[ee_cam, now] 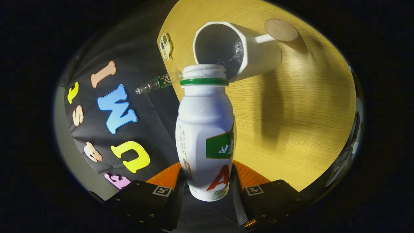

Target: Take the bottle from table, then pour the juice into the cup, finally place the bottle on the coaster

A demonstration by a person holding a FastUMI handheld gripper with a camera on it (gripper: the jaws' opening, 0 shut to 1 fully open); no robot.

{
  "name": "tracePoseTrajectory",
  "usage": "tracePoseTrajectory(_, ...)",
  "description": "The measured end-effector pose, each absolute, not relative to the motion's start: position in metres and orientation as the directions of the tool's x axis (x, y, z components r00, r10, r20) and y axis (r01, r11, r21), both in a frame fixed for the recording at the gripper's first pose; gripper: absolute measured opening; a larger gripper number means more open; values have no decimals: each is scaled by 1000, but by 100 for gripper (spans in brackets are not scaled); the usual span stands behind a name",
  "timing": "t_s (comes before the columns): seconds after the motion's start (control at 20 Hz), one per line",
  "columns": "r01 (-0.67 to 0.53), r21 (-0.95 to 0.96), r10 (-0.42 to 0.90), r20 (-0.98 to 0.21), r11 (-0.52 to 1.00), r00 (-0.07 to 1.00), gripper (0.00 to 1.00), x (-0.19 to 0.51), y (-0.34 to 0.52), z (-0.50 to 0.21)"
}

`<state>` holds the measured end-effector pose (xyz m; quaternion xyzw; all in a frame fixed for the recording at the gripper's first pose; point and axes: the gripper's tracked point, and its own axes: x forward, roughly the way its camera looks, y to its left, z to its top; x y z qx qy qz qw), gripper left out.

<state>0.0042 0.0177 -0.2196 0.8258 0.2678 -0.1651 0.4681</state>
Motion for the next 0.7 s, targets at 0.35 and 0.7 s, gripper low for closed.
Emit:
tracePoseTrajectory(0.35,604,648,313,-518,-464,796,67,5,14,-216)
tracePoseTrajectory(0.7,599,624,320,-510,-502,799,67,8,5,-213)
